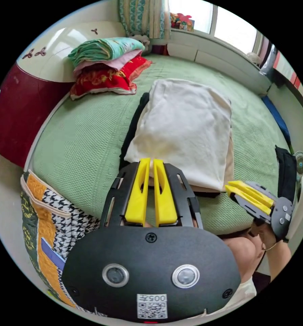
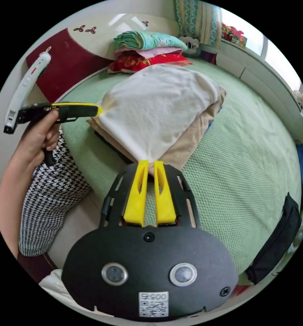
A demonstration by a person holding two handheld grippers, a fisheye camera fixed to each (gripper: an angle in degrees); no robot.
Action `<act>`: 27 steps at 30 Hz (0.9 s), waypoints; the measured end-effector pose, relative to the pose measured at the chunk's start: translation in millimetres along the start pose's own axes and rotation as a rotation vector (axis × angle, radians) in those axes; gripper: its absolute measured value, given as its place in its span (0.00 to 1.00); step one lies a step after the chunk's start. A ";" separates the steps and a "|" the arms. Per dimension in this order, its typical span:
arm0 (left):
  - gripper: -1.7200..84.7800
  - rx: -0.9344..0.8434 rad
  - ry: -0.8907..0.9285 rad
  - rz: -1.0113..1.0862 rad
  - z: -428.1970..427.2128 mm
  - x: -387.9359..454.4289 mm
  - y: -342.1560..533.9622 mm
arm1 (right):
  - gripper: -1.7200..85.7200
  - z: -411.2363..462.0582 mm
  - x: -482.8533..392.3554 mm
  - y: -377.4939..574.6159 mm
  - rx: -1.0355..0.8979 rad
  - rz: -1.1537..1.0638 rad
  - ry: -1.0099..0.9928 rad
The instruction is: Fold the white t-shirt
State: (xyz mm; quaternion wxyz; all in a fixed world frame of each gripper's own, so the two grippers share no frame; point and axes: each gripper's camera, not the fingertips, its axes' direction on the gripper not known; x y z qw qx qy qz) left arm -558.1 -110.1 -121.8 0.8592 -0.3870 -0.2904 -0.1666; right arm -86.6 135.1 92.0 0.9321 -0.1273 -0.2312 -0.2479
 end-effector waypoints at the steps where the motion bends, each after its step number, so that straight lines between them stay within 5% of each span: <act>1: 0.07 0.039 -0.022 -0.001 -13.6 2.7 7.7 | 0.09 -10.0 2.3 7.9 0.035 -0.016 0.009; 6: 0.07 0.155 0.118 0.034 -50.1 30.6 54.6 | 0.14 -91.1 50.2 106.5 0.234 0.045 0.035; 14: 0.02 0.135 0.335 0.172 -47.7 151.5 122.7 | 0.16 -155.8 143.4 297.2 0.271 0.401 0.215; 27: 0.01 0.130 0.384 0.515 -61.9 370.9 103.2 | 0.15 -166.5 176.3 470.8 0.264 0.823 0.222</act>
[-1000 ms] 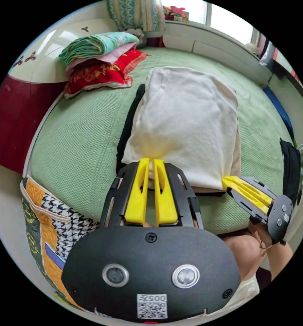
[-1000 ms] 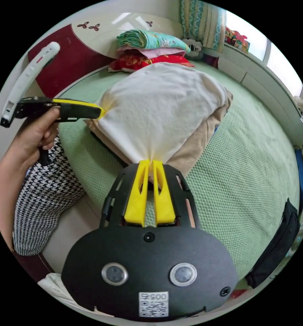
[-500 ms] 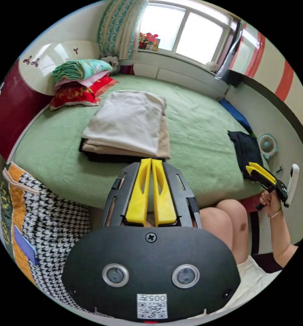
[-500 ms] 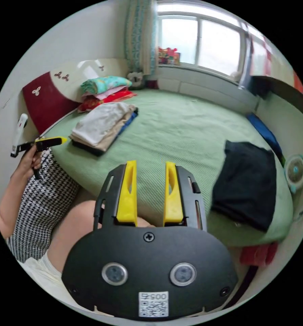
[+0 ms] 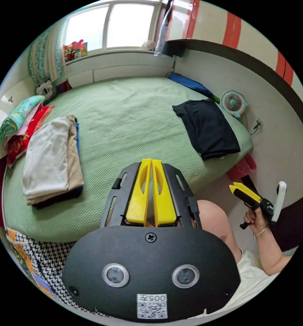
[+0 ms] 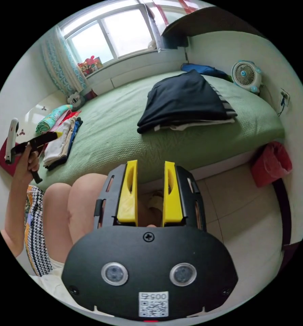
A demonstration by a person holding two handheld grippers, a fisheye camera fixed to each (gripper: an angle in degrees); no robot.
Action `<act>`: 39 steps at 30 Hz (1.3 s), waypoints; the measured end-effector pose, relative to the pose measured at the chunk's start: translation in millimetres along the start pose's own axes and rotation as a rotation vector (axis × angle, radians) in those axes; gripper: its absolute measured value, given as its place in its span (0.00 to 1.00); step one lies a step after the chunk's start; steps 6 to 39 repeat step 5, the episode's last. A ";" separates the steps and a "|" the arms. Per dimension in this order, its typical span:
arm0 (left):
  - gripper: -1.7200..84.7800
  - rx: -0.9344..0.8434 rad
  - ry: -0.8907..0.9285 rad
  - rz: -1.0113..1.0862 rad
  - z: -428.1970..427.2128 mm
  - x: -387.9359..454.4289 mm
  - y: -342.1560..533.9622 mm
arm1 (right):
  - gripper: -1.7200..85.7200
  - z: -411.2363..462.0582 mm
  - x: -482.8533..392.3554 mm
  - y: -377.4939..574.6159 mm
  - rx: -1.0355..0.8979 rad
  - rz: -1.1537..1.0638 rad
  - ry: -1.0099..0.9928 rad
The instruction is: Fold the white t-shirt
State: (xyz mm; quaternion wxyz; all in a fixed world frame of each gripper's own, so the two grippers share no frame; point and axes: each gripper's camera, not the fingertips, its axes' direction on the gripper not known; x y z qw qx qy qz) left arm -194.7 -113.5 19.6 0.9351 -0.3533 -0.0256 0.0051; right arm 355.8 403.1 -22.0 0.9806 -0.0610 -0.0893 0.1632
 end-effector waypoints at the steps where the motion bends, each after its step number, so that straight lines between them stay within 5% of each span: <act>1: 0.01 -0.005 0.010 0.012 8.7 9.9 -7.2 | 0.16 0.5 1.5 1.5 -0.001 -0.003 0.009; 39: 0.01 -0.026 0.038 0.059 42.4 38.2 -34.9 | 0.16 5.3 4.0 0.5 -0.020 -0.014 0.073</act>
